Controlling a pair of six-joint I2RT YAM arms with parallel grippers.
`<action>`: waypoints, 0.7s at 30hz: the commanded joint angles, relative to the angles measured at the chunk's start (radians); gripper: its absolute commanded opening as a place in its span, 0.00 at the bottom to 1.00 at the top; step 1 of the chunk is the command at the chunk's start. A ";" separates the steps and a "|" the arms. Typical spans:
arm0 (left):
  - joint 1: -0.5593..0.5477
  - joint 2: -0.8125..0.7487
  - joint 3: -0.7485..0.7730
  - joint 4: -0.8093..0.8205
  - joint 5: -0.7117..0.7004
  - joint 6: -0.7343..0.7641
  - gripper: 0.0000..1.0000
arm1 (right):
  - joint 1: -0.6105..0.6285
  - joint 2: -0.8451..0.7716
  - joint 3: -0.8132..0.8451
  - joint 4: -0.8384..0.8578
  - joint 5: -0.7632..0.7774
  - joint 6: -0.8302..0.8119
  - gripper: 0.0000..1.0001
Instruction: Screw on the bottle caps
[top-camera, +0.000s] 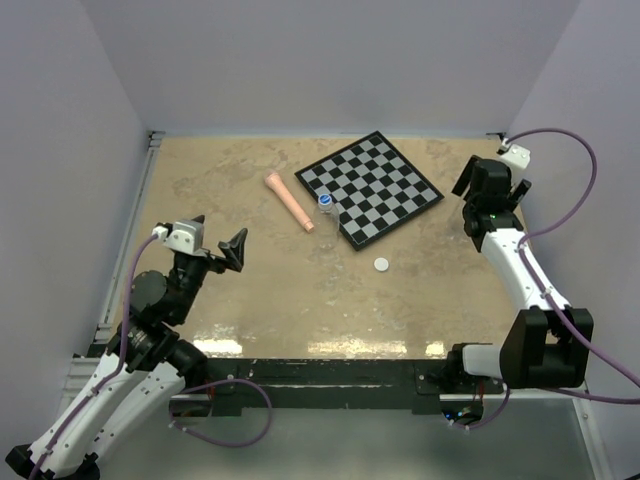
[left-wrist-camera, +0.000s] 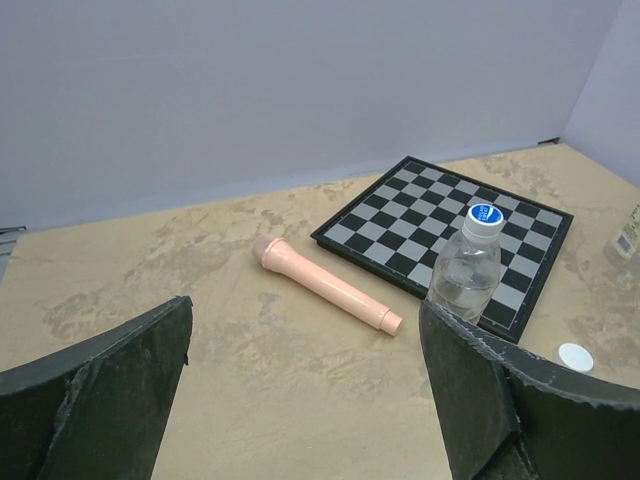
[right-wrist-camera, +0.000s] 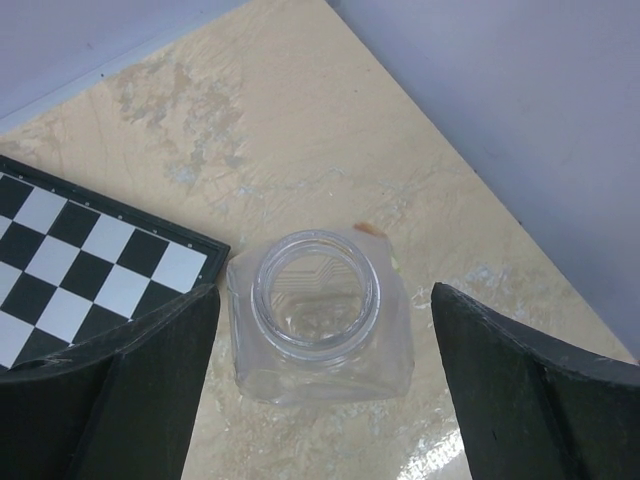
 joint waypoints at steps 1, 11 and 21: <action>0.007 0.005 0.019 0.012 0.017 -0.009 1.00 | -0.004 -0.013 0.045 0.022 0.036 -0.025 0.88; 0.009 0.009 0.014 0.019 0.052 0.010 1.00 | -0.002 -0.009 0.036 0.051 0.017 -0.051 0.69; 0.011 0.023 0.012 0.030 0.138 0.026 1.00 | -0.004 -0.046 0.045 0.043 0.000 -0.101 0.32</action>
